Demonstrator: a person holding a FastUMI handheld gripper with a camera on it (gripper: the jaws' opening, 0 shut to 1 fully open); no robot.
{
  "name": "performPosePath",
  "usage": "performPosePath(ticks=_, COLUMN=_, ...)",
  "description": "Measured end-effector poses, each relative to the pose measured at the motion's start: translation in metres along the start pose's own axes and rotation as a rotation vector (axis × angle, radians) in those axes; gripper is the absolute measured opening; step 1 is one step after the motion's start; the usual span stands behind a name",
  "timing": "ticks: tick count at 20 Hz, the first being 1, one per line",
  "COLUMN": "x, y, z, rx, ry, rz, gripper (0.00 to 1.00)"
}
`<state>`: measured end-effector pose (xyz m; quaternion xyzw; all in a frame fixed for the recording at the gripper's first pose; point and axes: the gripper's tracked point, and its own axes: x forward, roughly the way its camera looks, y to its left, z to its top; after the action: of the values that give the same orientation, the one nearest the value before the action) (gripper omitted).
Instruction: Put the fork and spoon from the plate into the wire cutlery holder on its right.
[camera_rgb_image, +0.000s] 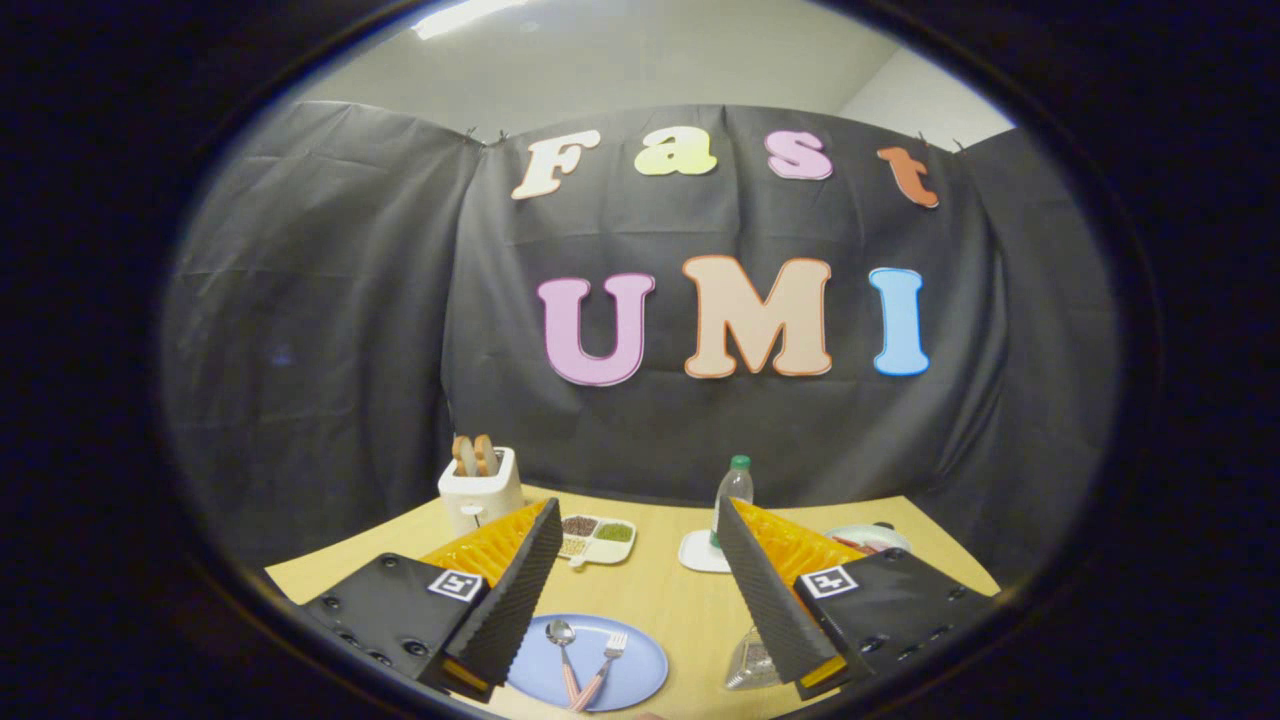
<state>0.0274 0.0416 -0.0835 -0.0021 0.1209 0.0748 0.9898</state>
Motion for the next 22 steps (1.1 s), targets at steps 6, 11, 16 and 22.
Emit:
performPosePath(ticks=6, x=0.014, y=0.016, z=-0.054, rx=-0.019, ry=0.142, rz=0.055, gripper=0.99)
performPosePath(ticks=11, x=0.019, y=0.022, z=-0.110, rx=-0.028, ry=0.298, rz=0.073, gripper=0.99)
performPosePath(ticks=16, x=0.021, y=0.024, z=-0.155, rx=-0.022, ry=0.418, rz=0.083, gripper=0.99)
performPosePath(ticks=22, x=0.018, y=0.029, z=-0.210, rx=-0.051, ry=0.557, rz=0.103, gripper=0.99)
